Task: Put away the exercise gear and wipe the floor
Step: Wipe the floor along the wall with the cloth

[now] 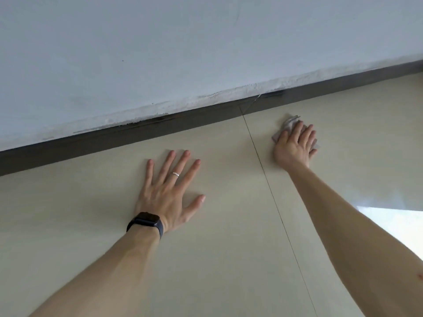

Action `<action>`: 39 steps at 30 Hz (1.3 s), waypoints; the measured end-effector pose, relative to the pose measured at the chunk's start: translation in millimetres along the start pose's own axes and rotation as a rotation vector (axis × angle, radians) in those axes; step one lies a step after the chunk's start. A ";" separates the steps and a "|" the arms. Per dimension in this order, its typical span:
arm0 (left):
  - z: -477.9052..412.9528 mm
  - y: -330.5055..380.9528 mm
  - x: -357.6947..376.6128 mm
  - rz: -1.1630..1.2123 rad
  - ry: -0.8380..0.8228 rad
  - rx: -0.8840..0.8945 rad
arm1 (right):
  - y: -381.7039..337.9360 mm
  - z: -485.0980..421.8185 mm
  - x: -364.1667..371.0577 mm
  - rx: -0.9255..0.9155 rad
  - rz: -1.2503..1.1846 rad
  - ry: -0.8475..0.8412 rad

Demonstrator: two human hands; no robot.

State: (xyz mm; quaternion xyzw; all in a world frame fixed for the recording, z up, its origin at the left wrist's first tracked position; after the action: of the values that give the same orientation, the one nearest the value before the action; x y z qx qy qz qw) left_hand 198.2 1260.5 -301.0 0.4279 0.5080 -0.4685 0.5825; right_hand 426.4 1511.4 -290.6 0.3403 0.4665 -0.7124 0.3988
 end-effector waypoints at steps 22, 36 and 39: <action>-2.9 2.7 -2.7 -0.088 -0.067 -0.036 | -67.6 58.4 61.1 -0.438 0.037 -0.043; 1.1 5.6 -4.4 -0.108 -0.096 -0.068 | -47.9 56.1 58.0 -0.506 0.059 -0.011; 1.4 3.6 -4.1 -0.093 -0.074 -0.059 | -52.2 118.3 79.5 -0.941 0.145 -0.110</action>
State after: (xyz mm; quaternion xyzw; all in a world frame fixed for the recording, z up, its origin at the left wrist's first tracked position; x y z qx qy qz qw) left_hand 201.9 1260.3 -296.7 0.3686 0.5191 -0.4955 0.5909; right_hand 331.0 1393.5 -298.8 0.1164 0.6916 -0.4109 0.5824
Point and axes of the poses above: each hand's wrist, its own z-axis away from the middle knuckle, its own x-axis out of the palm, y = z × x, the point moved 6 cm from there along -z, towards the middle knuckle, and after that the axes turned 12 degrees about -z, right-handed, at the moved point
